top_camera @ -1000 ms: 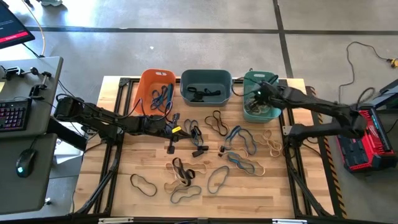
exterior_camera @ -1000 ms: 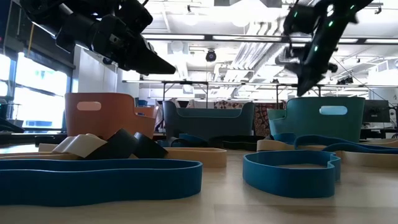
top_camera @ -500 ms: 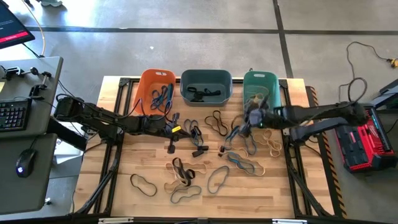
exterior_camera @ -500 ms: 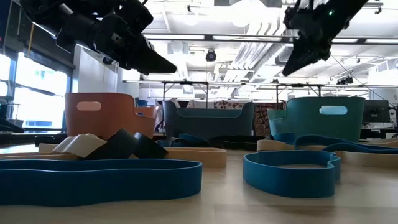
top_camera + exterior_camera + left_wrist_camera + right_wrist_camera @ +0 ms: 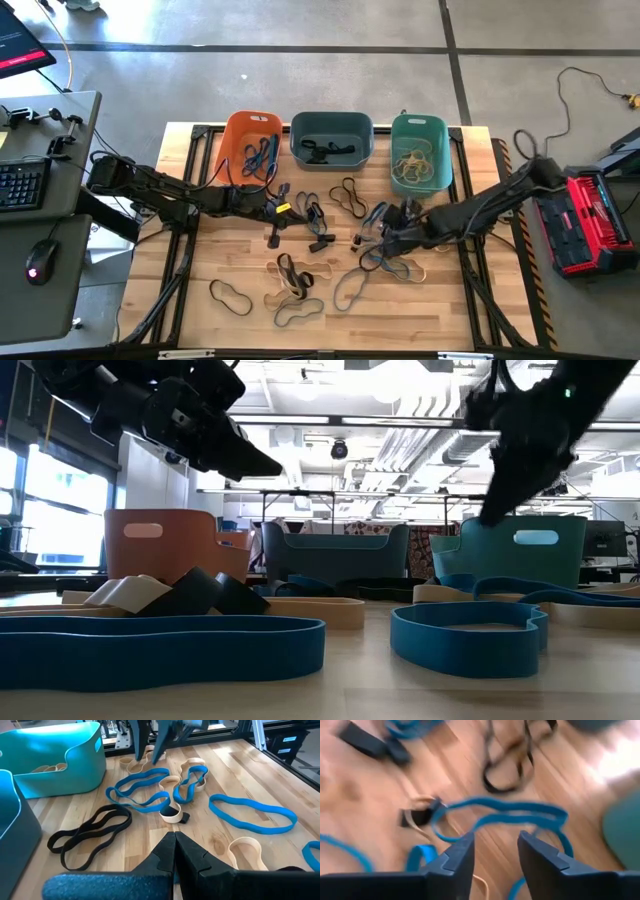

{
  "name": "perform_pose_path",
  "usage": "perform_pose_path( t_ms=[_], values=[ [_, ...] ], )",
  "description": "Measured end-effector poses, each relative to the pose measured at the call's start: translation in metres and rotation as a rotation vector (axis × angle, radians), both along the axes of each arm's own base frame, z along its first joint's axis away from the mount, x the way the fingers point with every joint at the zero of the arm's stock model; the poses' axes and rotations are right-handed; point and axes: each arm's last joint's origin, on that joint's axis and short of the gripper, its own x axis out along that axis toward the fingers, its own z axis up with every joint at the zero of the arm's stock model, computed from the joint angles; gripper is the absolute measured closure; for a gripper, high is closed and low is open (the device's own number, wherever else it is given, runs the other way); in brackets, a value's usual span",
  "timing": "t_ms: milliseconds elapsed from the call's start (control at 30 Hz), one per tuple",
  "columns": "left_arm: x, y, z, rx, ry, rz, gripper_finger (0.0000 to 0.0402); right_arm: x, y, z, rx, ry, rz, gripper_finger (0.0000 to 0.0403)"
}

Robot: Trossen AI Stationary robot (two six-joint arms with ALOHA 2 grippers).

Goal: Sort rubber bands into baskets
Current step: Put the blue rubber band into the orange bin

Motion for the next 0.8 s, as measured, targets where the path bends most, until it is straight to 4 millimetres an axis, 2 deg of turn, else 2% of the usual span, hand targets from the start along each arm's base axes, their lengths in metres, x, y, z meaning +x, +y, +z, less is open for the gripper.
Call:
perform_pose_path(
  t_ms=[300, 567, 700, 800],
  values=[
    [0.000, 0.000, 0.000, 0.000, 0.005, -0.001, 0.0402, 0.004, -0.010, -0.043, -0.029, 0.209, -0.231, 0.0247],
    [0.000, 0.000, -0.001, 0.000, 0.010, -0.001, 0.0402, 0.015, -0.021, -0.067, 0.036, 0.327, -0.235, 0.0249],
    [0.000, 0.000, -0.001, -0.003, 0.010, 0.000, 0.0402, 0.019, -0.025, -0.068, 0.060, 0.334, -0.208, 0.0277],
    [0.000, 0.000, -0.001, -0.003, 0.012, 0.000, 0.0401, 0.020, -0.025, -0.067, 0.075, 0.335, -0.184, 0.0326]
  ],
)
